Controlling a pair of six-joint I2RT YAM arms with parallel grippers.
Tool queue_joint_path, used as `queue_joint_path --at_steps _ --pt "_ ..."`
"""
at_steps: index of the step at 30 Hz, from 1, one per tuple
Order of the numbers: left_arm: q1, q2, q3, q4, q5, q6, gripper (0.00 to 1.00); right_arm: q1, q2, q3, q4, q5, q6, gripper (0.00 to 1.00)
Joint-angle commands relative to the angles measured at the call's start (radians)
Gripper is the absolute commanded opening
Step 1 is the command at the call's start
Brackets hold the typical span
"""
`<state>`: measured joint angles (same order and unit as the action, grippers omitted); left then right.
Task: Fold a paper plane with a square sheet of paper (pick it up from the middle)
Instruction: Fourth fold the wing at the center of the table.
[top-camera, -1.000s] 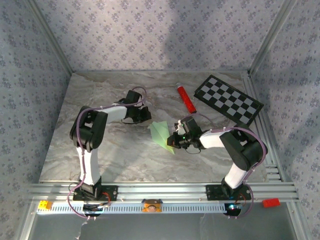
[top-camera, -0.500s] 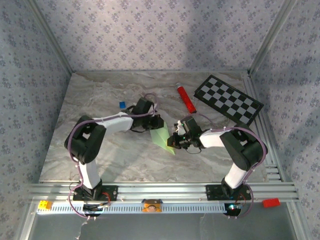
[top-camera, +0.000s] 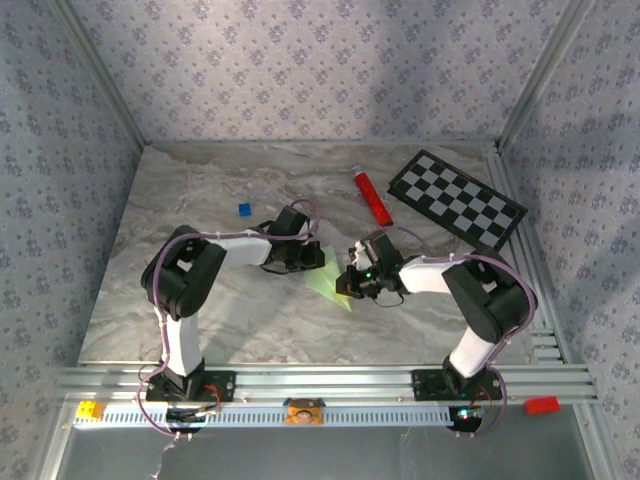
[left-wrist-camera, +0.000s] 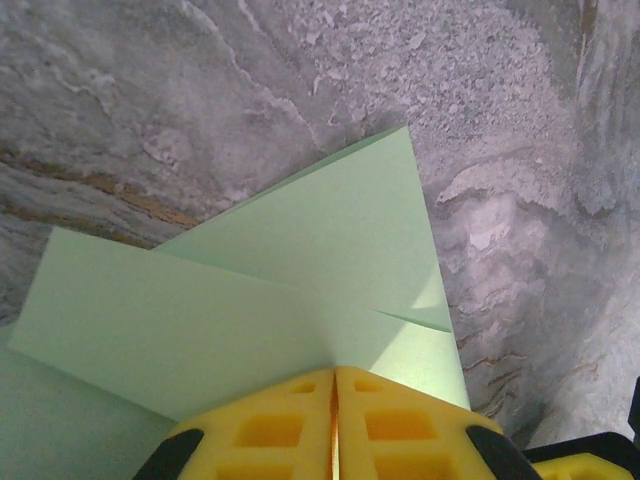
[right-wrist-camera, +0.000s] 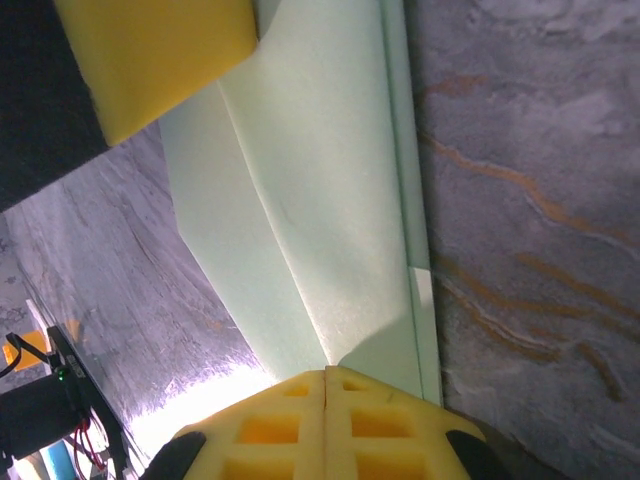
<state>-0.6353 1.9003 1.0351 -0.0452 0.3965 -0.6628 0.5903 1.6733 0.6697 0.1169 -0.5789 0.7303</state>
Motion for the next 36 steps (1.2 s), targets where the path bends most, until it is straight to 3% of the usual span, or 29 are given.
queue_joint_path --at_steps 1,11,16,22,36 --pt "-0.001 0.019 -0.04 0.002 -0.035 0.01 0.09 -0.003 -0.028 0.055 -0.086 0.0 -0.02 0.0" --pt "-0.003 0.014 -0.052 0.015 -0.042 0.004 0.08 0.0 0.149 0.225 -0.104 0.004 -0.026 0.0" --pt "-0.003 0.011 -0.059 0.018 -0.048 0.004 0.08 0.013 0.188 0.216 -0.106 0.013 -0.028 0.0" --pt "-0.002 0.014 -0.062 0.018 -0.05 -0.001 0.08 -0.007 0.12 0.106 -0.06 -0.011 -0.028 0.0" --pt "-0.002 0.011 -0.062 0.005 -0.059 -0.001 0.07 -0.036 -0.065 -0.077 -0.135 -0.039 -0.094 0.03"
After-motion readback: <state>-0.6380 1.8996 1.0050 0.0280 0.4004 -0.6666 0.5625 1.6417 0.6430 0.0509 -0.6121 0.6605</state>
